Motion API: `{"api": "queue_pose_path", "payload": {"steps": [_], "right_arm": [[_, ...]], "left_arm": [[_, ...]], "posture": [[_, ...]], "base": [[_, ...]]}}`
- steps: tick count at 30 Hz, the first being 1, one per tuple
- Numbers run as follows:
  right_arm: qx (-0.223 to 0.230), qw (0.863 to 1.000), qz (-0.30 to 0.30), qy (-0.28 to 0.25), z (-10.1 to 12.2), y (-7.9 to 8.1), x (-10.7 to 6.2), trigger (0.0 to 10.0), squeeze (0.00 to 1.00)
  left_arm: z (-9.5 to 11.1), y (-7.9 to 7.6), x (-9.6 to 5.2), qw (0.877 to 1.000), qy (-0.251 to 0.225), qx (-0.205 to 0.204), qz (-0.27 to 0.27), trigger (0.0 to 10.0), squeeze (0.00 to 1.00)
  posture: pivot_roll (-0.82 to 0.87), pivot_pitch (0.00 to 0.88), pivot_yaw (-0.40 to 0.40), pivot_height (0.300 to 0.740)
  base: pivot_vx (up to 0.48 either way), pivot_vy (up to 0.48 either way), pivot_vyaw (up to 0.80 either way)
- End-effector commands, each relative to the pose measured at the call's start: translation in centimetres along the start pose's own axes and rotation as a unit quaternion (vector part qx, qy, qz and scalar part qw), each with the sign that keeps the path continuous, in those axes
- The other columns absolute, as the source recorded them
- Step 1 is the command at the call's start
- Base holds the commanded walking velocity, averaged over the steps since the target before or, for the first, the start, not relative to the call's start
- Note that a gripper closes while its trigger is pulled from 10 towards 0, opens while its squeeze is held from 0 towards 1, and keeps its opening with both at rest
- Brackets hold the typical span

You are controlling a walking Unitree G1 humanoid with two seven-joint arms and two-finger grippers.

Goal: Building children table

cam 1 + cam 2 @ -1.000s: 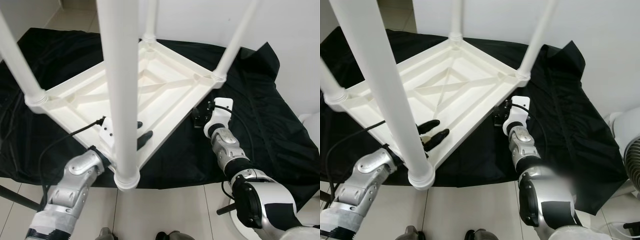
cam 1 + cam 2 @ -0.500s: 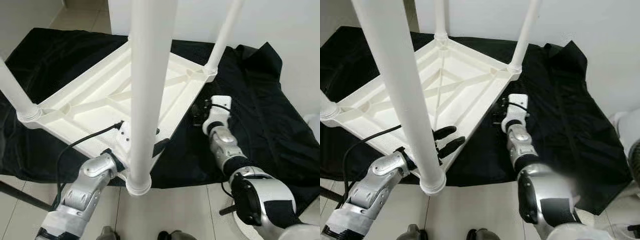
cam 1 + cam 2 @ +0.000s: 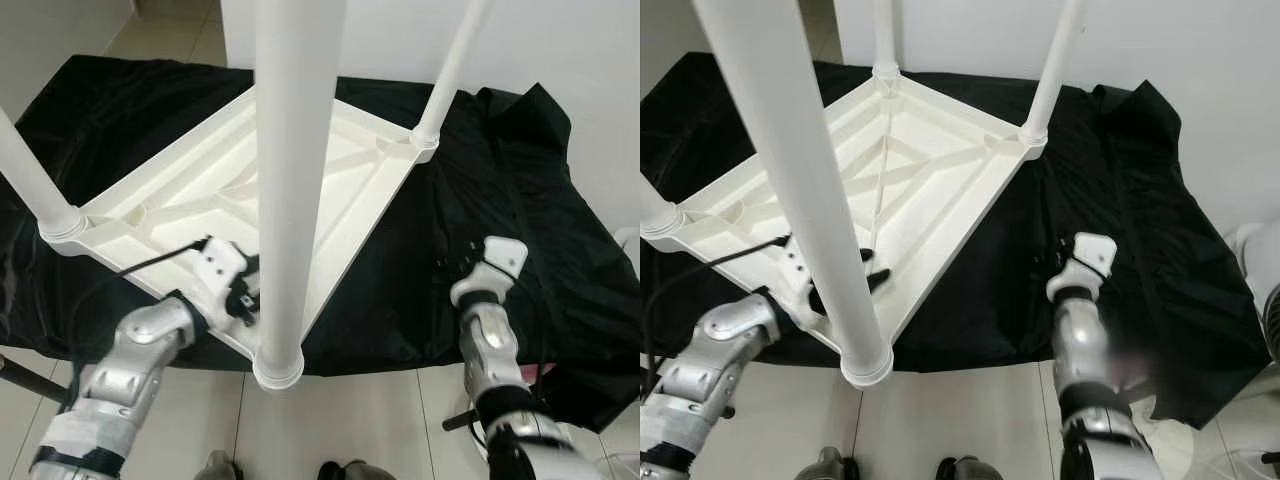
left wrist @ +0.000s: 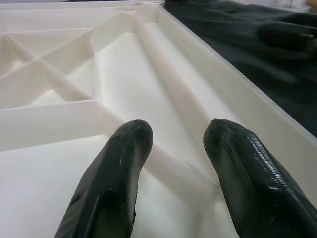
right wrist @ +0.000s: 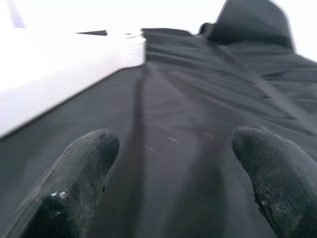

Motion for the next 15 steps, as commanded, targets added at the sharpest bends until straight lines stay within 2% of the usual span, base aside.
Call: {"api": "queue_pose_path", "payload": {"steps": [1,6,15], "right_arm": [[0.001,1.000,-0.008,-0.011,0.5,-0.8,-0.2,10.0,0.00],[-0.008,1.000,0.000,-0.008,0.6,-1.2,-1.2,10.0,0.00],[-0.017,1.000,0.005,0.007,0.5,-2.1,-2.3,10.0,0.00]], "left_arm": [[-0.2,0.2,-0.1,1.000,0.004,0.002,-0.003,10.0,0.00],[-0.2,1.5,-1.1,1.000,0.013,0.011,0.011,10.0,0.00],[-1.2,1.3,-1.6,0.999,0.032,0.030,0.001,10.0,0.00]], "posture": [[0.02,0.121,-0.055,0.740],[0.01,0.121,-0.060,0.740],[0.02,0.116,-0.065,0.740]], "base": [[0.000,0.000,0.00],[0.000,0.000,0.00],[0.000,0.000,0.00]]}}
Point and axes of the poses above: a point about 5 cm out from each wrist's last joint towards the gripper, its own x axis pointing out of the wrist towards the gripper, its own z axis along the axis of the wrist's last joint, y = z × x, the point moved 1 cm from there along x, pointing out of the wrist towards the gripper, and after that the axes turned 4 degrees about x, right-handed, at the moved point
